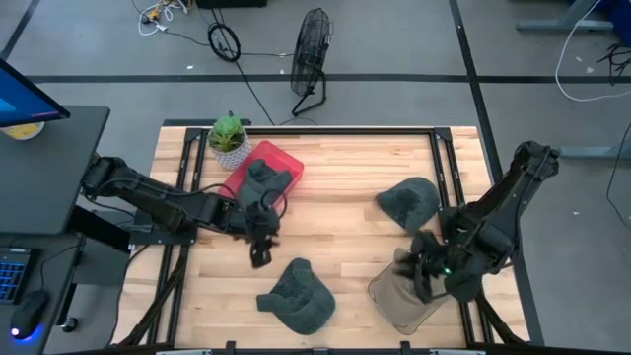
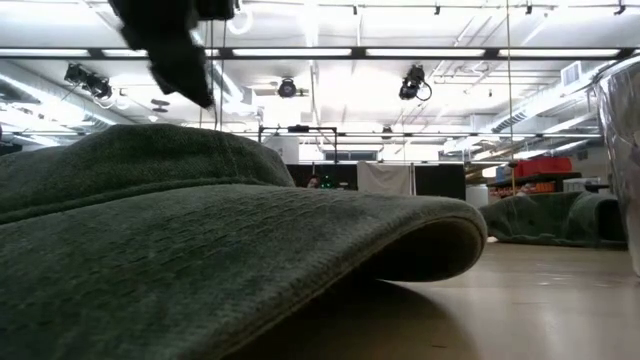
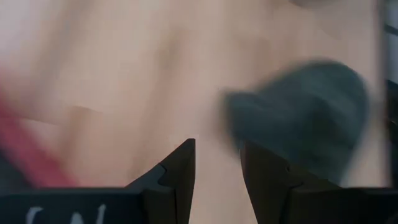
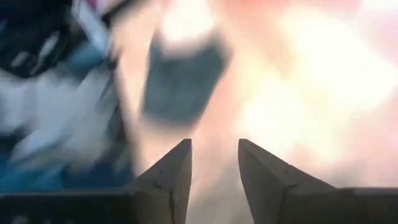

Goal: Pick & Place hat
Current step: Put the bottom black cap into the red bin

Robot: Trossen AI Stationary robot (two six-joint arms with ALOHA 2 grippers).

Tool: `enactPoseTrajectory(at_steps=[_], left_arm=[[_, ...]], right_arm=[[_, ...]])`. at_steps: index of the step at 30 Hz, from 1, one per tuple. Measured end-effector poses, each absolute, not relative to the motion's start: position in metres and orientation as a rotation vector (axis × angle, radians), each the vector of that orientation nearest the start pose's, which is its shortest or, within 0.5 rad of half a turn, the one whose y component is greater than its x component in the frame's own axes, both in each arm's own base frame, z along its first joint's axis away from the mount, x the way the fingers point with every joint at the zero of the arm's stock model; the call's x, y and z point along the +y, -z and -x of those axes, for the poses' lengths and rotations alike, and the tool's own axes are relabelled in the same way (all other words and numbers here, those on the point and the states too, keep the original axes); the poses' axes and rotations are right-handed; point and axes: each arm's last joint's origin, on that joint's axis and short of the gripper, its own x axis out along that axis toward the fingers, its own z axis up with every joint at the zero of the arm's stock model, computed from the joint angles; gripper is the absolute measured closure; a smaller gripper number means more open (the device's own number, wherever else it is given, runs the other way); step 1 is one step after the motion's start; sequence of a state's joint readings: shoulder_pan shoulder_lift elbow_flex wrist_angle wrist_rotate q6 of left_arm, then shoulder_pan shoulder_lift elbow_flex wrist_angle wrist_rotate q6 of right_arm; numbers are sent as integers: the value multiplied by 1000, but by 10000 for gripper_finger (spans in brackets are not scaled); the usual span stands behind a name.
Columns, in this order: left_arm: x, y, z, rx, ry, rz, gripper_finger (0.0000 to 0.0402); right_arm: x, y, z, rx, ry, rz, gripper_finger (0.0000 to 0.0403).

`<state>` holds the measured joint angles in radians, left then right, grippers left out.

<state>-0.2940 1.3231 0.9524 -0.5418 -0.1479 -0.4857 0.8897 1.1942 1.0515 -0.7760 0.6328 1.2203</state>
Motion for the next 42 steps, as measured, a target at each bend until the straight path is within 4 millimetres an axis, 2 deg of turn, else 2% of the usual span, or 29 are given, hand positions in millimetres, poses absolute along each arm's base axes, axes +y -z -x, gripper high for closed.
enactPoseTrajectory(at_steps=[3, 6, 9, 14, 22, 29, 38, 42], left_arm=[[-88, -250, -250, 929, 21, 267, 271], [-105, -250, -243, 938, 61, 295, 271], [-125, -252, -239, 896, 90, 321, 271], [-152, -248, -246, 766, 58, 350, 271], [-187, -200, -272, 738, 48, 313, 271], [-211, -165, -282, 721, 131, 231, 271], [-220, -133, -284, 784, 89, 247, 277], [-220, -125, -286, 784, 60, 238, 322]], right_arm=[[162, -302, -168, 480, 312, -344, 268], [156, -301, -179, 416, 398, -229, 268], [148, -297, -190, 414, 460, -208, 268], [133, -292, -208, 409, 557, -220, 268], [115, -284, -228, 413, 662, -228, 268], [112, -276, -236, 439, 687, -248, 268], [117, -268, -243, 464, 674, -247, 268], [119, -266, -246, 460, 670, -256, 268]])
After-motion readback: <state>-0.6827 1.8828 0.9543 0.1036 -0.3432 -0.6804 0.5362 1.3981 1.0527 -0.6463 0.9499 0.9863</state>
